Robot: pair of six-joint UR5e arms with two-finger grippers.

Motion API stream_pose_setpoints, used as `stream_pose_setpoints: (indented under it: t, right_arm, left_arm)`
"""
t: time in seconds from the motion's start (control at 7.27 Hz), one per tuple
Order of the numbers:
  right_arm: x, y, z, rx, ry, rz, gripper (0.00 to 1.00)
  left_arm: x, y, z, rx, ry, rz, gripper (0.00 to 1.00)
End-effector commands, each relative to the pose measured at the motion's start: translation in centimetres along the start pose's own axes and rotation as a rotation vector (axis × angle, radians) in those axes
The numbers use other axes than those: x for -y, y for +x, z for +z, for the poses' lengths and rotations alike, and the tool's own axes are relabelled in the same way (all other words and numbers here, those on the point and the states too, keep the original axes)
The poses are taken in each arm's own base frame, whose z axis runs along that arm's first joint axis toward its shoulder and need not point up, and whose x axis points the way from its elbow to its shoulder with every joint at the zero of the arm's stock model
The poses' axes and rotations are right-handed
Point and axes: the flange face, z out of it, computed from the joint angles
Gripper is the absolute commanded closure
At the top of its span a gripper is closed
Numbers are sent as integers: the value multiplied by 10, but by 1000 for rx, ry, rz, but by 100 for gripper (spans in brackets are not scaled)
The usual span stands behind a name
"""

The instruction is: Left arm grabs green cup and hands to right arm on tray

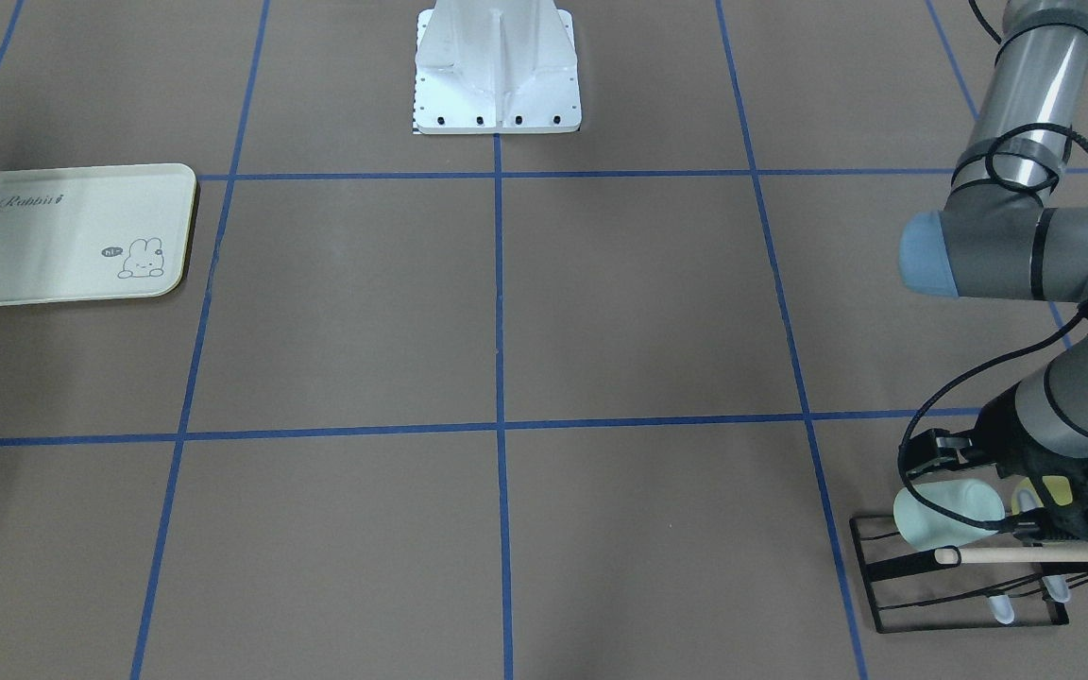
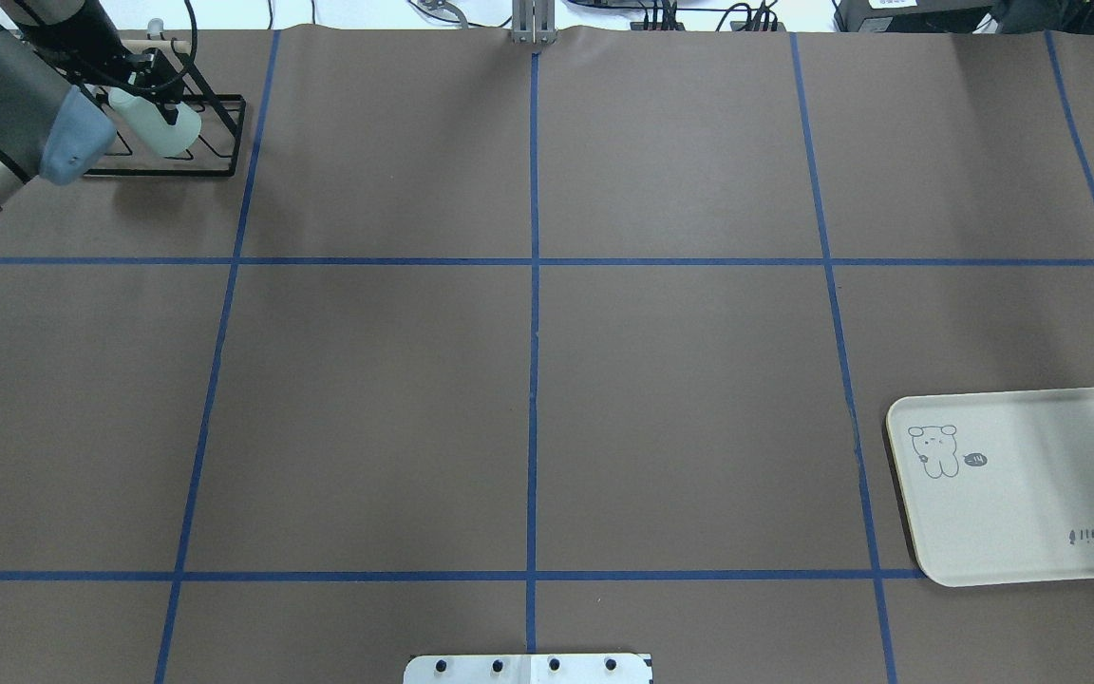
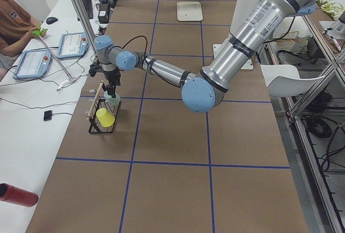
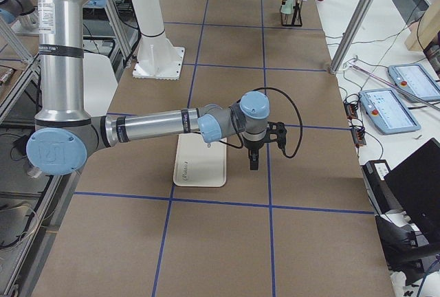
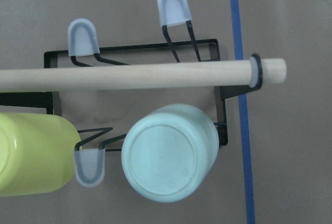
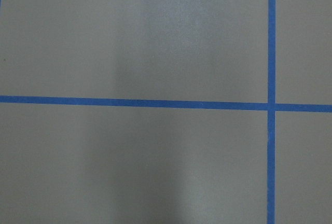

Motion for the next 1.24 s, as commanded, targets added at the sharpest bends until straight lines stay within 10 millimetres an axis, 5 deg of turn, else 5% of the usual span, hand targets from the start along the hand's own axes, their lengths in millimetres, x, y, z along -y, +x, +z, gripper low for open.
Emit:
stream_pose_setpoints:
  t: [0.0, 1.1]
  right_arm:
    - [0, 0, 0, 1, 3, -4, 0]
    - [0, -3, -2, 11, 3, -8, 0]
  left_arm:
    - [11, 4, 7, 8, -17, -8, 1]
    - [25, -5, 21, 20, -16, -10, 3]
